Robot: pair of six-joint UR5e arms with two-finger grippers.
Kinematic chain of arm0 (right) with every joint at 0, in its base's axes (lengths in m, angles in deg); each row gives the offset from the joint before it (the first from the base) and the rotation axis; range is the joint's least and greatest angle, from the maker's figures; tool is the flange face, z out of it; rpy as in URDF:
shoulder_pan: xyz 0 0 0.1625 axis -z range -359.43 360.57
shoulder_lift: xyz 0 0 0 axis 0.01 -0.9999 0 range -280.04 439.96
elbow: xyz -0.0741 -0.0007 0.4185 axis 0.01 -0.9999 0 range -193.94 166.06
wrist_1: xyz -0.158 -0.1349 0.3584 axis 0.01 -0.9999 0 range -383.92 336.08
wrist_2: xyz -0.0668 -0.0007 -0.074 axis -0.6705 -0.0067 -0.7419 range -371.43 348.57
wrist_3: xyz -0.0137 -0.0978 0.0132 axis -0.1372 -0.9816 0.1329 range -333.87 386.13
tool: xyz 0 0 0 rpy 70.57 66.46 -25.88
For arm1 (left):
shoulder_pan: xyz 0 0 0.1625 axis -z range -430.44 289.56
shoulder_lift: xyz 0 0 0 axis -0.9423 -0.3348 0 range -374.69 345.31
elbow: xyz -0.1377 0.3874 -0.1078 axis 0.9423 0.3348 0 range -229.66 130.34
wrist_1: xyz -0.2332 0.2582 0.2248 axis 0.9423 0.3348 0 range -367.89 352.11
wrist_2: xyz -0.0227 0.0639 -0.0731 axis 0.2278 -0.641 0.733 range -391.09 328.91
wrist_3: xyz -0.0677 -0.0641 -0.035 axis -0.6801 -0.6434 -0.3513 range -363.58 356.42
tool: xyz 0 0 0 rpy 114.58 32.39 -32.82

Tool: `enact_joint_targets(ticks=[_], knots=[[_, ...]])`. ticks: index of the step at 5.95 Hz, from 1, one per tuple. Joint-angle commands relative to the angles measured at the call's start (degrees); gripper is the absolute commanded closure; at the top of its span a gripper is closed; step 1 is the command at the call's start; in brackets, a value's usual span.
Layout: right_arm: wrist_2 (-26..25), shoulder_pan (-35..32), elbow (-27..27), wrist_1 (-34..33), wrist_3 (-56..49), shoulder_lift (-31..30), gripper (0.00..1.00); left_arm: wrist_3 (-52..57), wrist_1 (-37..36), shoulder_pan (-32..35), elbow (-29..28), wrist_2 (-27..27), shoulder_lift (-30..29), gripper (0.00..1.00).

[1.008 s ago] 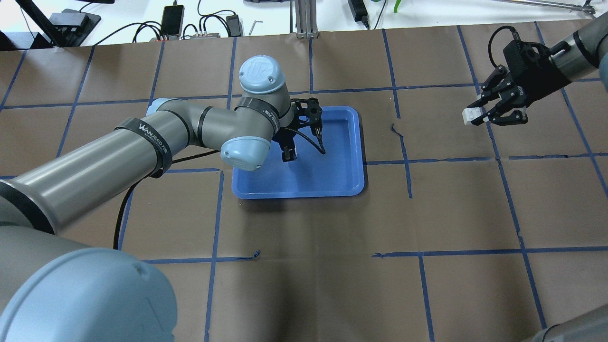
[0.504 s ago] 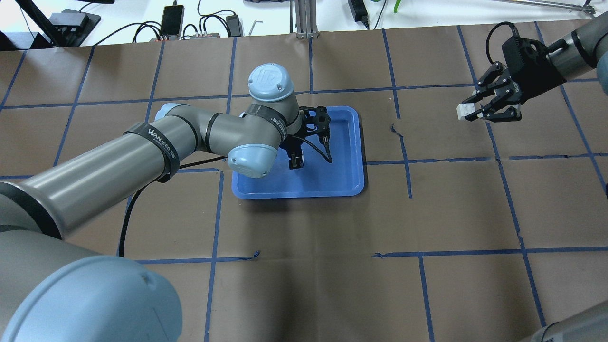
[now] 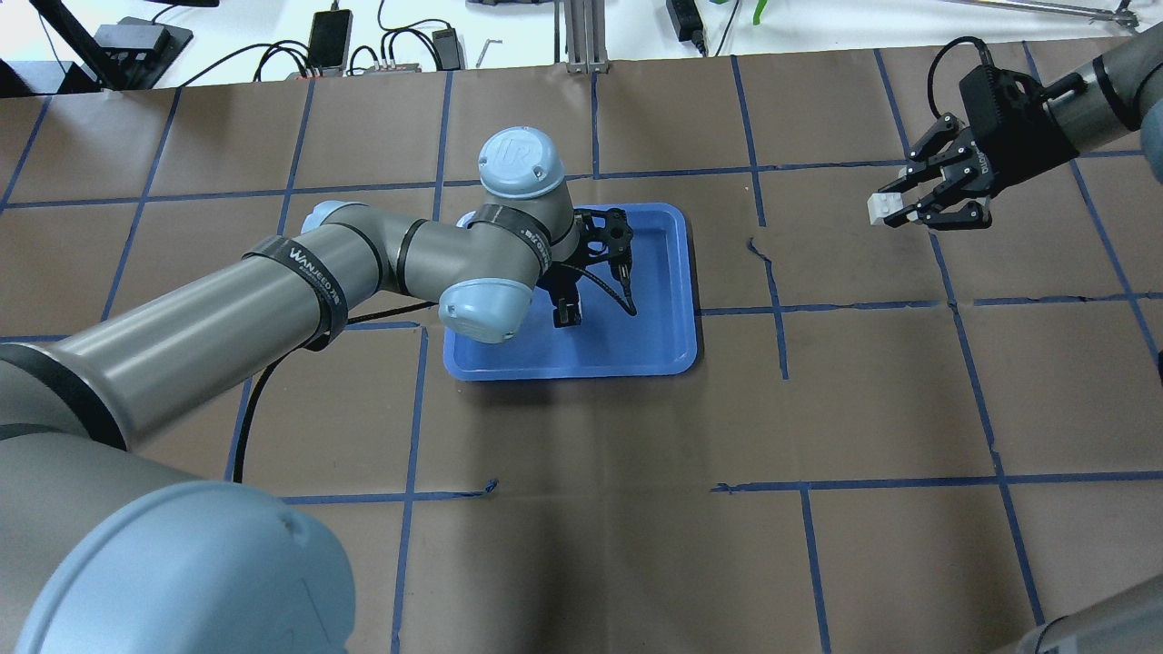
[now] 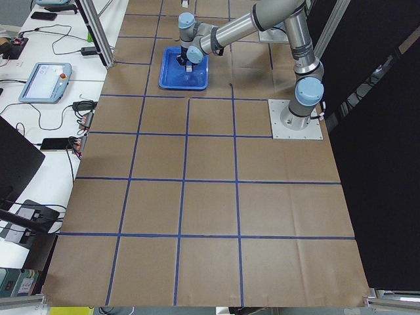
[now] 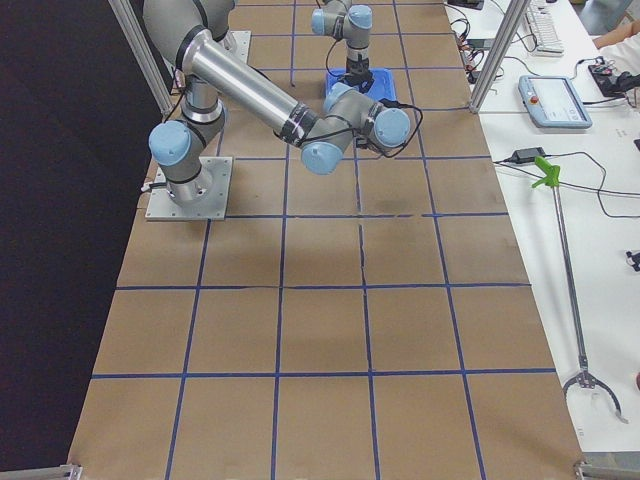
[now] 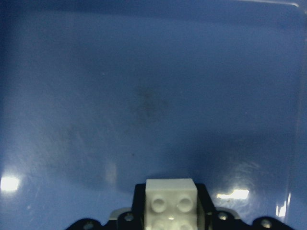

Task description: Assemble white blocks and place on blue tray

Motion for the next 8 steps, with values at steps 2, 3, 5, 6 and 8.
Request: enact_joint_targets(ticks=[2, 3, 5, 6, 8], knots=[[1.90, 0.00, 0.08, 0.50, 0.00, 0.00, 0.74, 0.83, 0.43, 0.00, -0.13, -0.11, 0.73, 0.01], [1.90, 0.00, 0.16, 0.59, 0.00, -0.18, 0.74, 0.83, 0.87, -0.17, -0.48, -0.11, 1.52, 0.01], [1.90, -0.44, 1.47, 0.59, 0.09, -0.79, 0.74, 0.56, 13.11, -1.31, -2.93, -0.11, 9.22, 0.01], [2.07, -2.27, 1.57, 0.06, 0.61, -0.79, 0.74, 0.30, 18.57, -2.45, -3.29, 0.24, 13.53, 0.01], [2.24, -6.48, 1.66, -0.47, 5.70, -0.79, 0.74, 0.38, 34.46, -5.26, -5.39, 0.33, 22.58, 0.01]])
